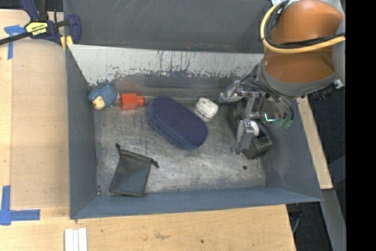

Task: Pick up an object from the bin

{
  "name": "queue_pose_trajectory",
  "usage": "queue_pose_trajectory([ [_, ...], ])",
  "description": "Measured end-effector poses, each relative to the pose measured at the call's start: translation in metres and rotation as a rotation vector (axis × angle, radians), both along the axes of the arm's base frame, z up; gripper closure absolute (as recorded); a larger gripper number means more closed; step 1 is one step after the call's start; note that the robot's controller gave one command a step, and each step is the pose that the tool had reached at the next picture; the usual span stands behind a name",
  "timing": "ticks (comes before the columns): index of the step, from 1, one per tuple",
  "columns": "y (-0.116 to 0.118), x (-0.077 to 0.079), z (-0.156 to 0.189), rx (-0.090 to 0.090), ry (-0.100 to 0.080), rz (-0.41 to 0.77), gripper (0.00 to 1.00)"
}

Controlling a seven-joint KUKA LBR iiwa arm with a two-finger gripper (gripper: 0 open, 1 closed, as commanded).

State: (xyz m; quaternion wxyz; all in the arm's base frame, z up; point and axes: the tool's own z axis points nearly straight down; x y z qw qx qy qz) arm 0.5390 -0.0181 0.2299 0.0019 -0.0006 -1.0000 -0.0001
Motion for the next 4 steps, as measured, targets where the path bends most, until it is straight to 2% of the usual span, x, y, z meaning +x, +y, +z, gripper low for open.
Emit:
queue_pose_trajectory([
  [1, 0.023, 0.049, -0.145, -0.001, -0.008, 0.308, 0.0],
  [2, 0.018, 0.032, -0.144, -0.001, -0.012, 0.757, 0.0],
  [3, 0.019, 0.033, -0.143, 0.0, -0.016, 0.755, 1.0],
  [4, 0.018, 0.031, -0.146, 0.0, -0.008, 0.755, 0.0],
])
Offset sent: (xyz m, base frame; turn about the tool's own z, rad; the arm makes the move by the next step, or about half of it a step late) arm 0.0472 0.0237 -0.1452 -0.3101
